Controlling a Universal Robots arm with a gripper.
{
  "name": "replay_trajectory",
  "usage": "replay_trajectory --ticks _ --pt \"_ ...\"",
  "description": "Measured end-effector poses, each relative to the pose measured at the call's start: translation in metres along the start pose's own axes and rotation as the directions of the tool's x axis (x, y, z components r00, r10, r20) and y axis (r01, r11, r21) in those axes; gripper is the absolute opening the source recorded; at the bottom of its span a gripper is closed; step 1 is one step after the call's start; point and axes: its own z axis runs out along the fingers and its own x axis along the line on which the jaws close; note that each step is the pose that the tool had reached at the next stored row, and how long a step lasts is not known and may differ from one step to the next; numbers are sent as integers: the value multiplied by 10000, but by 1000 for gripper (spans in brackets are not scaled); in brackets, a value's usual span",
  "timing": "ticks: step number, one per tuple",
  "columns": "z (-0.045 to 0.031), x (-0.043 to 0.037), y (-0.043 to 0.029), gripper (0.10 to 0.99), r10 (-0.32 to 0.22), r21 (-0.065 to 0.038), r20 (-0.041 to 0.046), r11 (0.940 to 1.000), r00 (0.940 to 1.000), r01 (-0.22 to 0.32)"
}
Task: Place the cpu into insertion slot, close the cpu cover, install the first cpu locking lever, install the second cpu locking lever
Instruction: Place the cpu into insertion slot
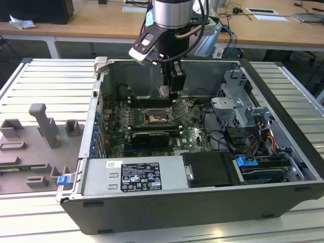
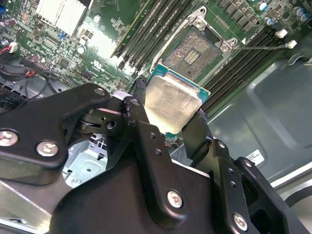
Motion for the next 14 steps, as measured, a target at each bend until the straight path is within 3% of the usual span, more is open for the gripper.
replay_trajectory --ticks 14 --pt "79 -1 -7 541 0 -1 0 10000 10000 0"
